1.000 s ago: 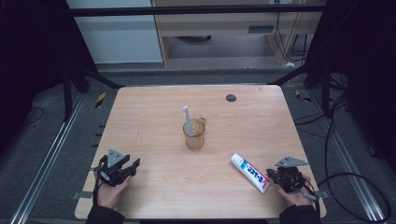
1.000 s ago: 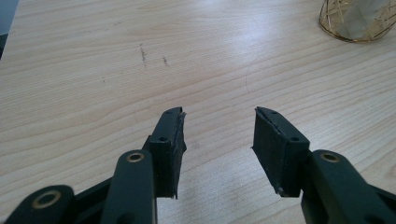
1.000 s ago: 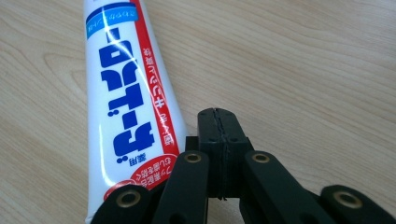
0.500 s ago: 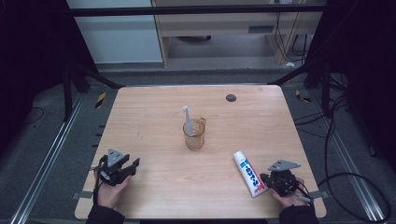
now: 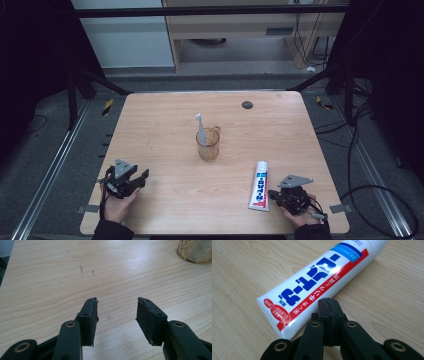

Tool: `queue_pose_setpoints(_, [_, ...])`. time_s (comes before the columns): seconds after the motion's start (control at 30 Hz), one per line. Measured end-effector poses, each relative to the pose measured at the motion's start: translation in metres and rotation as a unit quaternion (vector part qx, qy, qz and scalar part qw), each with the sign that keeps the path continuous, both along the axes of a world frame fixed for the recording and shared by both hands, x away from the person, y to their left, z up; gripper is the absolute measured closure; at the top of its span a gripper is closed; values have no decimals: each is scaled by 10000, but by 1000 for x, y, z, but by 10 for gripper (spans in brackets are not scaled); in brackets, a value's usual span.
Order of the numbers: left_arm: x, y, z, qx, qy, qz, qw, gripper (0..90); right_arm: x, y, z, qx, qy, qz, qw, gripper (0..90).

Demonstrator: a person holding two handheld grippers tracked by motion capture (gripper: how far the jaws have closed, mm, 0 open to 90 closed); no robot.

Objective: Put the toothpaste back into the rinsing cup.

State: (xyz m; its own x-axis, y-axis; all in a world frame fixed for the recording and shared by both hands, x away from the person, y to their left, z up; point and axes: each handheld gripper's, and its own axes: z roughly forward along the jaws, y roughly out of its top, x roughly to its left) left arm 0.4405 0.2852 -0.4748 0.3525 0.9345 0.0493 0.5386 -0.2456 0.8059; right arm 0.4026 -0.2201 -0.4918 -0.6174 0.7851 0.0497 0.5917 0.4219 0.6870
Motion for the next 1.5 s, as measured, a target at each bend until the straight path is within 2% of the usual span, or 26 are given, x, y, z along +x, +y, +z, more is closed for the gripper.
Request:
queue_pose_setpoints(0.27, [0,1,1,-4,3,26,10000,506,5,17,-1,42,-13,150,9999,900])
queue_pose_setpoints(0.6, [1,0,1,79,-32,35,10000,503,16,35,-1,12,-48,125,9999,900])
queue_pose_setpoints(0.77, [1,0,1,108,-42,41,9999,502,18,37,1,92,-77,194,9997,900])
queue_pose_setpoints(0.97, [1,0,2,128,-40,60,9999,509,19,24,12,356,-330,-83,9988,900])
queue_pose_setpoints(1.17, [3,-1,1,127,-31,89,9999,512,29,9,26,474,-741,-559,9946,900])
queue_pose_setpoints(1.27, [4,-1,2,128,-47,114,9998,512,39,1,28,620,-719,-771,9925,900])
queue_pose_setpoints(1.5, [3,-1,3,47,-63,132,9999,496,68,2,27,562,-733,-875,9919,900])
